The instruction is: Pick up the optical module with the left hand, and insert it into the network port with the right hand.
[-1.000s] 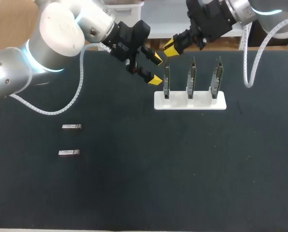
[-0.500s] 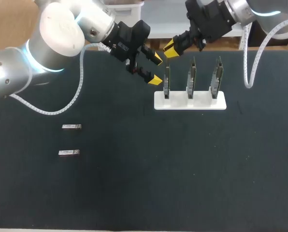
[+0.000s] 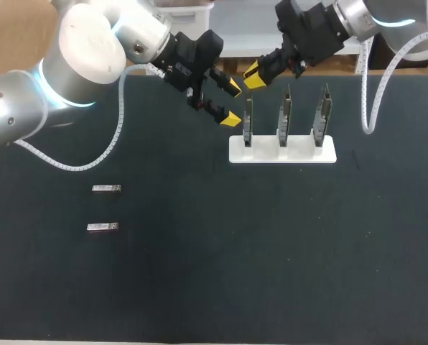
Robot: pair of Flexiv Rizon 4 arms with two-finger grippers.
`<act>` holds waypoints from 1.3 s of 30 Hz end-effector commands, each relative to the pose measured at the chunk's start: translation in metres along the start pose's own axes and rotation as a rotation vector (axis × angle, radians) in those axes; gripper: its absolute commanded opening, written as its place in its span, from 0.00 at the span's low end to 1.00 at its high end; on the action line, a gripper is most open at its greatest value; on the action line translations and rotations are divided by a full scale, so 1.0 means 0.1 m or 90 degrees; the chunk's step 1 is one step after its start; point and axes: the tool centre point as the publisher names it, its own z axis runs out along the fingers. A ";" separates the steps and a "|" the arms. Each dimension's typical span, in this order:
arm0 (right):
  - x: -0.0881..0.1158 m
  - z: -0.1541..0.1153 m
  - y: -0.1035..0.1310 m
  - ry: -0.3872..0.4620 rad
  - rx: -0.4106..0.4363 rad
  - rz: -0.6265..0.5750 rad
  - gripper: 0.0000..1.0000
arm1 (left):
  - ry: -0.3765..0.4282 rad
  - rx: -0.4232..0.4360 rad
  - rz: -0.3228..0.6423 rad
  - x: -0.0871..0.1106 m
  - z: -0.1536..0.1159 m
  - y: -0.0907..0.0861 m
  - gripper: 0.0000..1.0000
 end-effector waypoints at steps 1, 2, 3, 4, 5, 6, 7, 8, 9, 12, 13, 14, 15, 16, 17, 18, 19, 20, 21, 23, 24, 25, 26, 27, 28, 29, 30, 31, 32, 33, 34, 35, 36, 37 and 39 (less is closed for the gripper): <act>-0.01 0.00 -0.01 -0.006 -0.003 0.003 1.00 | 0.003 0.003 -0.001 -0.01 0.00 0.02 1.00; -0.02 -0.01 -0.01 -0.006 -0.004 0.004 1.00 | 0.003 0.003 -0.001 -0.01 0.00 0.02 1.00; -0.02 -0.01 -0.01 -0.007 -0.004 0.004 1.00 | 0.003 0.003 -0.001 -0.01 0.00 0.02 1.00; -0.03 -0.02 -0.01 -0.010 -0.005 0.006 1.00 | 0.003 0.003 -0.001 -0.01 0.00 0.02 1.00; -0.04 -0.03 -0.01 -0.014 -0.006 0.008 1.00 | 0.003 0.003 -0.001 -0.01 0.00 0.02 1.00; -0.05 -0.04 -0.01 -0.016 -0.005 0.010 1.00 | 0.003 0.003 -0.001 -0.01 0.00 0.02 1.00; -0.06 -0.05 -0.01 -0.020 -0.005 0.012 1.00 | 0.003 0.003 -0.001 -0.01 0.00 0.02 1.00; -0.06 -0.06 -0.01 -0.024 -0.008 0.016 1.00 | 0.003 0.003 -0.001 -0.01 0.00 0.02 1.00; -0.07 -0.07 -0.01 -0.026 -0.010 0.019 1.00 | 0.003 0.003 -0.001 -0.01 0.00 0.02 1.00; -0.08 -0.07 -0.01 -0.029 -0.010 0.021 0.09 | 0.003 0.003 -0.001 -0.01 0.00 0.02 1.00; -0.08 -0.07 -0.01 -0.029 -0.009 0.021 0.00 | 0.003 0.003 -0.001 -0.01 0.00 0.02 1.00; -0.08 -0.07 -0.01 -0.028 -0.009 0.020 0.00 | 0.003 0.003 -0.001 -0.01 0.00 0.02 1.00; -0.08 -0.07 -0.01 -0.026 -0.009 0.020 0.00 | 0.003 0.003 -0.001 -0.01 0.00 0.02 1.00; -0.07 -0.06 -0.01 -0.025 -0.008 0.019 0.00 | 0.003 0.003 -0.001 -0.01 0.00 0.02 1.00; -0.07 -0.06 0.00 -0.022 -0.007 0.017 0.00 | 0.003 0.003 -0.001 -0.01 0.00 0.02 1.00; -0.07 -0.05 0.00 -0.019 -0.006 0.016 0.00 | 0.003 0.003 -0.001 -0.01 0.00 0.02 1.00; -0.06 -0.04 0.00 -0.018 -0.006 0.016 0.00 | 0.003 0.003 -0.001 -0.01 0.00 0.02 1.00; -0.06 -0.03 0.01 -0.016 -0.007 0.016 0.00 | 0.003 0.003 -0.001 -0.01 0.00 0.02 1.00; -0.05 -0.03 0.01 -0.014 -0.007 0.015 0.00 | 0.003 0.003 -0.001 -0.01 0.00 0.02 1.00; -0.05 -0.01 0.01 -0.012 -0.008 0.015 0.00 | 0.003 0.003 -0.001 -0.01 0.00 0.02 1.00; -0.04 0.00 0.01 -0.011 -0.008 0.015 0.00 | 0.003 0.003 -0.001 -0.01 0.00 0.02 1.00; -0.04 0.00 0.01 -0.011 -0.007 0.015 0.00 | 0.003 0.003 -0.001 -0.01 0.00 0.02 1.00; -0.03 0.01 0.00 -0.012 -0.008 0.015 0.00 | 0.003 0.003 -0.001 -0.01 0.00 0.02 1.00; -0.02 0.02 0.00 -0.007 -0.010 0.011 0.00 | 0.003 0.003 -0.001 -0.01 0.00 0.02 1.00; -0.02 0.03 0.00 -0.004 -0.011 0.010 0.00 | 0.003 0.003 -0.001 -0.01 0.00 0.02 1.00; -0.01 0.03 0.00 -0.003 -0.012 0.009 0.00 | 0.003 0.003 -0.001 -0.01 0.00 0.02 1.00; -0.01 0.03 0.00 -0.001 -0.013 0.009 0.00 | 0.003 0.003 -0.001 -0.01 0.00 0.02 1.00; 0.00 0.03 0.00 0.000 -0.013 0.009 0.00 | 0.003 0.003 -0.001 -0.01 0.00 0.02 1.00; 0.00 0.04 -0.01 0.000 -0.013 0.009 0.00 | 0.003 0.003 -0.001 -0.01 0.00 0.02 1.00; 0.01 0.04 -0.01 0.001 -0.013 0.010 0.00 | 0.003 0.003 -0.001 -0.01 0.00 0.02 1.00; 0.01 0.05 -0.02 0.001 -0.013 0.011 0.00 | 0.003 0.003 -0.001 -0.01 0.00 0.02 1.00; 0.02 0.05 -0.02 0.002 -0.014 0.012 0.00 | 0.003 0.003 -0.001 -0.01 0.00 0.02 1.00; 0.02 0.06 -0.02 0.002 -0.014 0.013 0.00 | 0.003 0.003 -0.001 -0.01 0.00 0.02 1.00; 0.03 0.07 -0.02 0.003 -0.014 0.014 0.00 | 0.003 0.003 -0.001 -0.01 0.00 0.02 1.00; 0.04 0.08 -0.02 0.004 -0.014 0.015 0.00 | 0.003 0.003 -0.001 -0.01 0.00 0.02 1.00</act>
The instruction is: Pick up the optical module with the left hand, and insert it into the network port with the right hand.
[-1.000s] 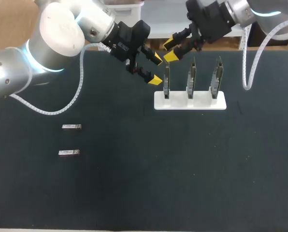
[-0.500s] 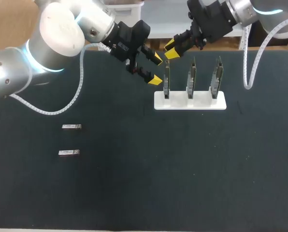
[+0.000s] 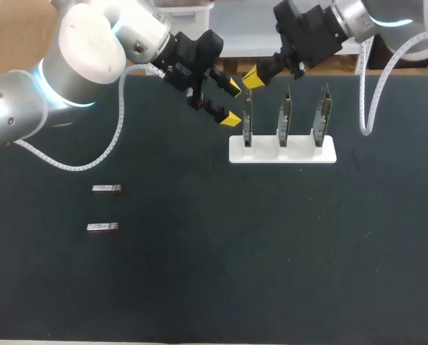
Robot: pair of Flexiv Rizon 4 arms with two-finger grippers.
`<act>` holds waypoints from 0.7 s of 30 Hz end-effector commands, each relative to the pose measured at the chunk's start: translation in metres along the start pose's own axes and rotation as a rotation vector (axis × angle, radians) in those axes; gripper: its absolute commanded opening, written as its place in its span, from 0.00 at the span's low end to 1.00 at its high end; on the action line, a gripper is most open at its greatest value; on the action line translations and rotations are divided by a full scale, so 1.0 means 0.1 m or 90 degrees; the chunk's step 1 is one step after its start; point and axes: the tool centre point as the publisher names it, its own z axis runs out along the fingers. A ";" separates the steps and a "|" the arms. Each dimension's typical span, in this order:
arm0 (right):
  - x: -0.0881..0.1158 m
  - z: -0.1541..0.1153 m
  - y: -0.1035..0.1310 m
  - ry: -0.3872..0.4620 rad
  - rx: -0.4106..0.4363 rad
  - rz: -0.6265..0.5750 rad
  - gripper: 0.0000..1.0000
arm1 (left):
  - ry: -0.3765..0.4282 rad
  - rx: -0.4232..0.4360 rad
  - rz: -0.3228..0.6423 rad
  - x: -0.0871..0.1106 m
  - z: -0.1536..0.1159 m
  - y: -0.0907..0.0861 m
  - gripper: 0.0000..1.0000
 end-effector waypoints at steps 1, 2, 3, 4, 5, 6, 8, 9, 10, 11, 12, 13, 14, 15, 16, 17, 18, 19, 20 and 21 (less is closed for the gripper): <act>0.02 0.03 -0.03 0.003 -0.002 0.001 0.00 | 0.003 0.003 -0.001 -0.01 0.00 0.02 1.00; 0.02 0.03 -0.04 0.004 -0.002 0.002 0.00 | 0.003 0.003 -0.001 -0.01 0.00 0.02 1.00; 0.03 0.04 -0.05 0.005 -0.001 0.003 0.00 | 0.003 0.003 -0.001 -0.01 0.00 0.02 1.00; 0.03 0.04 -0.05 0.006 -0.001 0.004 0.00 | 0.003 0.003 -0.001 -0.01 0.00 0.02 1.00; 0.04 0.04 -0.06 0.007 -0.001 0.005 0.00 | 0.003 0.003 -0.001 -0.01 0.00 0.02 1.00; 0.05 0.04 -0.07 0.009 -0.001 0.007 0.00 | 0.003 0.003 -0.001 -0.01 0.00 0.02 1.00; 0.06 0.05 -0.08 0.011 0.000 0.009 0.00 | 0.003 0.003 -0.001 -0.01 0.00 0.02 1.00; 0.07 0.05 -0.08 0.011 0.001 0.010 0.00 | 0.003 0.003 -0.001 -0.01 0.00 0.02 1.00; 0.07 0.05 -0.09 0.012 0.001 0.011 0.00 | 0.003 0.003 -0.001 -0.01 0.00 0.02 1.00; 0.07 0.06 -0.09 0.013 0.000 0.011 0.00 | 0.003 0.003 -0.001 -0.01 0.00 0.02 1.00; 0.08 0.06 -0.09 0.013 0.000 0.012 0.00 | 0.003 0.003 -0.001 -0.01 0.00 0.02 1.00; 0.08 0.06 -0.10 0.014 0.000 0.012 0.00 | 0.003 0.003 -0.001 -0.01 0.00 0.02 1.00; 0.08 0.07 -0.10 0.015 0.000 0.012 0.00 | 0.003 0.003 -0.001 -0.01 0.00 0.02 1.00; 0.09 0.07 -0.11 0.016 -0.001 0.014 0.00 | 0.003 0.003 -0.001 -0.01 0.00 0.02 1.00; 0.09 0.07 -0.11 0.017 -0.001 0.014 0.00 | 0.003 0.003 -0.001 -0.01 0.00 0.02 1.00; 0.10 0.08 -0.11 0.018 -0.002 0.015 0.00 | 0.003 0.003 -0.001 -0.01 0.00 0.02 1.00; 0.11 0.08 -0.11 0.020 -0.002 0.015 0.00 | 0.003 0.003 -0.001 -0.01 0.00 0.02 1.00; 0.11 0.08 -0.12 0.021 -0.002 0.016 0.00 | 0.003 0.003 -0.001 -0.01 0.00 0.02 1.00; 0.11 0.08 -0.11 0.021 -0.002 0.017 0.00 | 0.003 0.003 -0.001 -0.01 0.00 0.02 1.00; 0.12 0.08 -0.11 0.023 -0.003 0.017 0.00 | 0.003 0.003 -0.001 -0.01 0.00 0.02 1.00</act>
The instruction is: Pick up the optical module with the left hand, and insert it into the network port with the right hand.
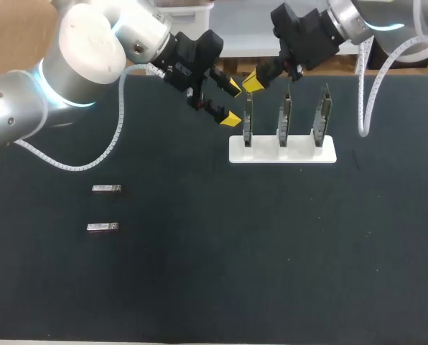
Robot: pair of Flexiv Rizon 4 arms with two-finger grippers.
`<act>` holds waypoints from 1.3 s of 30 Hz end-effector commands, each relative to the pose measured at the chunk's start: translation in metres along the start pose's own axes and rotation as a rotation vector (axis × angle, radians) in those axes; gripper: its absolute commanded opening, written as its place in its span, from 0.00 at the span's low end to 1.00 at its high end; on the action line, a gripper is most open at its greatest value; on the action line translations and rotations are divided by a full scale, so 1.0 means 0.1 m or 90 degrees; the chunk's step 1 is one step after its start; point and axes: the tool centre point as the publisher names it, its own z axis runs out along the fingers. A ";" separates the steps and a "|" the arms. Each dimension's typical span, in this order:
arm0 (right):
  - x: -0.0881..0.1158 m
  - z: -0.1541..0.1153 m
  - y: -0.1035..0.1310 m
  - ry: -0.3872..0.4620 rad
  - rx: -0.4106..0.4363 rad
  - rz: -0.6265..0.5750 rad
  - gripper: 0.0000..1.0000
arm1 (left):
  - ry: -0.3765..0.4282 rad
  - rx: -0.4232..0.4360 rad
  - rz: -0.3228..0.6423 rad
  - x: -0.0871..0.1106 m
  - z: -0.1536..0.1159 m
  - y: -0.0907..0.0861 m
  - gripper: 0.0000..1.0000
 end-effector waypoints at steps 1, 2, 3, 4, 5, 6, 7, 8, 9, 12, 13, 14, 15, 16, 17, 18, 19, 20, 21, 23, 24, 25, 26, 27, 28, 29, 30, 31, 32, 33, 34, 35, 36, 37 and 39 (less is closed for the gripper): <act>0.02 0.02 -0.03 0.004 -0.004 0.001 0.00 | 0.003 0.003 -0.001 -0.01 0.00 0.02 1.00; 0.03 0.02 -0.03 0.004 -0.004 0.002 0.00 | 0.003 0.003 -0.001 -0.01 0.00 0.02 1.00; 0.03 0.03 -0.03 0.005 -0.004 0.002 0.00 | 0.003 0.003 -0.001 -0.01 0.00 0.02 1.00; 0.03 0.03 -0.03 0.005 -0.004 0.003 0.00 | 0.003 0.003 -0.001 -0.01 0.00 0.02 1.00; 0.04 0.03 -0.04 0.006 -0.004 0.005 0.00 | 0.003 0.003 -0.001 -0.01 0.00 0.02 1.00; 0.05 0.04 -0.03 0.008 -0.003 0.005 0.00 | 0.003 0.003 -0.001 -0.01 0.00 0.02 1.00; 0.05 0.04 -0.03 0.009 -0.002 0.005 0.00 | 0.003 0.003 -0.001 -0.01 0.00 0.02 1.00; 0.05 0.04 -0.03 0.010 -0.002 0.005 0.00 | 0.003 0.003 -0.001 -0.01 0.00 0.02 1.00; 0.06 0.04 -0.03 0.011 -0.002 0.005 0.00 | 0.003 0.003 -0.001 -0.01 0.00 0.02 1.00; 0.07 0.04 -0.02 0.014 -0.003 0.005 0.00 | 0.003 0.003 -0.001 -0.01 0.00 0.02 1.00; 0.07 0.05 -0.02 0.015 -0.003 0.006 0.00 | 0.003 0.003 -0.001 -0.01 0.00 0.02 1.00; 0.08 0.05 -0.01 0.015 -0.003 0.006 0.00 | 0.003 0.003 -0.001 -0.01 0.00 0.02 1.00; 0.08 0.05 -0.01 0.016 -0.003 0.006 0.00 | 0.003 0.003 -0.001 -0.01 0.00 0.02 1.00; 0.08 0.06 -0.01 0.017 -0.003 0.007 0.00 | 0.003 0.003 -0.001 -0.01 0.00 0.02 1.00; 0.09 0.06 -0.01 0.018 -0.004 0.008 0.00 | 0.003 0.003 -0.001 -0.01 0.00 0.02 1.00; 0.09 0.07 0.00 0.018 -0.004 0.009 0.00 | 0.003 0.003 -0.001 -0.01 0.00 0.02 1.00; 0.10 0.07 0.00 0.019 -0.004 0.010 0.00 | 0.003 0.003 -0.001 -0.01 0.00 0.02 1.00; 0.11 0.08 0.01 0.021 -0.004 0.010 0.00 | 0.003 0.003 -0.001 -0.01 0.00 0.02 1.00; 0.12 0.08 0.01 0.022 -0.004 0.010 0.00 | 0.003 0.003 -0.001 -0.01 0.00 0.02 1.00; 0.13 0.09 0.02 0.024 -0.005 0.011 0.00 | 0.003 0.003 -0.001 -0.01 0.00 0.02 1.00; 0.13 0.10 0.02 0.026 -0.005 0.010 0.00 | 0.003 0.003 -0.001 -0.01 0.00 0.02 1.00; 0.14 0.10 0.02 0.026 -0.005 0.011 0.00 | 0.003 0.003 -0.001 -0.01 0.00 0.02 1.00; 0.14 0.10 0.02 0.027 -0.004 0.011 0.00 | 0.003 0.003 -0.001 -0.01 0.00 0.02 1.00; 0.15 0.10 0.02 0.028 -0.004 0.012 0.00 | 0.003 0.003 -0.001 -0.01 0.00 0.02 1.00; 0.15 0.10 0.02 0.028 -0.004 0.012 0.00 | 0.003 0.003 -0.001 -0.01 0.00 0.02 1.00; 0.15 0.11 0.03 0.029 -0.004 0.012 0.00 | 0.003 0.003 -0.001 -0.01 0.00 0.02 1.00; 0.16 0.11 0.03 0.029 -0.003 0.012 0.00 | 0.003 0.003 -0.001 -0.01 0.00 0.02 1.00; 0.16 0.11 0.03 0.029 -0.004 0.012 0.00 | 0.003 0.003 -0.001 -0.01 0.00 0.02 1.00; 0.16 0.11 0.03 0.029 -0.004 0.012 0.00 | 0.003 0.003 -0.001 -0.01 0.00 0.02 1.00; 0.16 0.11 0.03 0.028 -0.003 0.012 0.00 | 0.003 0.003 -0.001 -0.01 0.00 0.02 1.00; 0.15 0.10 0.03 0.027 -0.003 0.013 0.00 | 0.003 0.003 -0.001 -0.01 0.00 0.02 1.00; 0.14 0.09 0.04 0.026 -0.002 0.012 0.00 | 0.003 0.003 -0.001 -0.01 0.00 0.02 1.00; 0.13 0.08 0.04 0.024 -0.001 0.013 0.00 | 0.003 0.003 -0.001 -0.01 0.00 0.02 1.00; 0.12 0.07 0.04 0.022 -0.001 0.012 0.00 | 0.003 0.003 -0.001 -0.01 0.00 0.02 1.00; 0.10 0.05 0.05 0.017 0.000 0.013 0.00 | 0.003 0.003 -0.001 -0.01 0.00 0.02 1.00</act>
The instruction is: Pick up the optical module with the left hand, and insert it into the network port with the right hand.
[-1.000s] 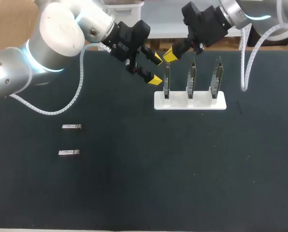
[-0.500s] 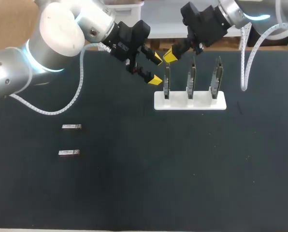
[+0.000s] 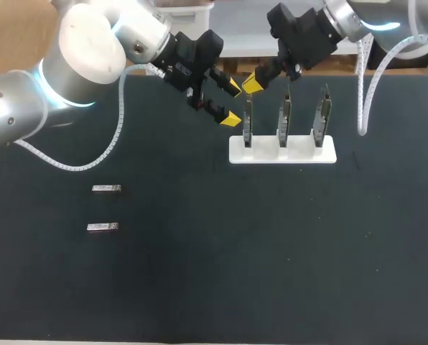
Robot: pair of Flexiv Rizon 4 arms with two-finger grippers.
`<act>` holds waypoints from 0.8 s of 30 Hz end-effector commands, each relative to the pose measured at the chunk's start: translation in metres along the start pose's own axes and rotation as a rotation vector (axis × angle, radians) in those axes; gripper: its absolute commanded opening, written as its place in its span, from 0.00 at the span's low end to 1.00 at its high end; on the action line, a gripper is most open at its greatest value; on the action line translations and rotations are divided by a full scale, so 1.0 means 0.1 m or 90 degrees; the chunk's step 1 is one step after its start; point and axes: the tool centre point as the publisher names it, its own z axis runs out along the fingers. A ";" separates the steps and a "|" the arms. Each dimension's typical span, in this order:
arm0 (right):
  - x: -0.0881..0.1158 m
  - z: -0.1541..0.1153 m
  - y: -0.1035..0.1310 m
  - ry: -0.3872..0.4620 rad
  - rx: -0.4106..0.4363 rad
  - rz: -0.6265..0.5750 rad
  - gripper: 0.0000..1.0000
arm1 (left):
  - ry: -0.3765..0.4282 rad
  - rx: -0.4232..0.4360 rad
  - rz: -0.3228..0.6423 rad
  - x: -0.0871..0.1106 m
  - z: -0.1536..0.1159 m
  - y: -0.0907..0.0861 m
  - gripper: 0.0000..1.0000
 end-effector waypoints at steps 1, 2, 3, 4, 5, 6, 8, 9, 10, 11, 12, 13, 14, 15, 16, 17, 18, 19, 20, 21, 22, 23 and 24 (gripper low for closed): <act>0.06 0.02 0.03 -0.003 0.010 -0.005 0.00 | 0.003 0.003 -0.001 -0.01 0.00 0.02 1.00; 0.05 0.01 0.04 -0.006 0.012 -0.006 0.00 | 0.003 0.003 -0.001 -0.01 0.00 0.02 1.00; 0.02 -0.02 0.05 -0.016 0.011 -0.007 0.00 | 0.003 0.003 -0.001 -0.01 0.00 0.02 1.00; -0.01 -0.05 0.06 -0.022 0.011 -0.007 0.00 | 0.003 0.003 -0.001 -0.01 0.00 0.02 1.00; -0.04 -0.07 0.07 -0.030 0.014 -0.011 0.00 | 0.003 0.003 -0.001 -0.01 0.00 0.02 1.00; -0.07 -0.10 0.08 -0.039 0.013 -0.012 0.00 | 0.003 0.003 -0.001 -0.01 0.00 0.02 1.00; -0.11 -0.17 0.09 -0.051 0.015 -0.013 0.00 | 0.003 0.003 -0.001 -0.01 0.00 0.02 1.00; -0.13 -0.19 0.10 -0.054 0.015 -0.014 0.00 | 0.003 0.003 -0.001 -0.01 0.00 0.02 1.00; -0.14 -0.23 0.10 -0.059 0.015 -0.015 0.00 | 0.003 0.003 -0.001 -0.01 0.00 0.02 1.00; -0.15 -0.27 0.11 -0.063 0.016 -0.017 0.00 | 0.003 0.003 -0.001 -0.01 0.00 0.02 1.00; -0.15 -0.31 0.11 -0.066 0.017 -0.018 0.00 | 0.003 0.003 -0.001 -0.01 0.00 0.02 1.00; -0.14 -0.35 0.12 -0.068 0.019 -0.020 0.00 | 0.003 0.003 -0.001 -0.01 0.00 0.02 1.00; -0.13 -0.38 0.12 -0.068 0.020 -0.023 0.00 | 0.003 0.003 -0.001 -0.01 0.00 0.02 1.00; -0.11 -0.42 0.12 -0.064 0.024 -0.027 0.00 | 0.003 0.003 -0.001 -0.01 0.00 0.02 1.00; -0.09 -0.45 0.13 -0.058 0.031 -0.032 0.00 | 0.003 0.003 -0.001 -0.01 0.00 0.02 1.00; -0.07 -0.48 0.13 -0.056 0.033 -0.034 0.00 | 0.003 0.003 -0.001 -0.01 0.00 0.02 1.00; -0.04 -0.51 0.13 -0.054 0.033 -0.035 0.00 | 0.003 0.003 -0.001 -0.01 0.00 0.02 1.00; -0.01 -0.54 0.13 -0.053 0.034 -0.036 0.00 | 0.003 0.003 -0.001 -0.01 0.00 0.02 1.00; 0.01 -0.57 0.14 -0.052 0.032 -0.037 0.00 | 0.003 0.003 -0.001 -0.01 0.00 0.02 1.00; 0.05 -0.59 0.14 -0.052 0.028 -0.038 0.00 | 0.003 0.003 -0.001 -0.01 0.00 0.02 1.00; 0.08 -0.62 0.15 -0.051 0.027 -0.038 0.00 | 0.003 0.003 -0.001 -0.01 0.00 0.02 1.00; 0.11 -0.64 0.15 -0.049 0.027 -0.038 0.00 | 0.003 0.003 -0.001 -0.01 0.00 0.02 1.00; 0.15 -0.66 0.15 -0.045 0.028 -0.035 0.00 | 0.003 0.003 -0.001 -0.01 0.00 0.02 1.00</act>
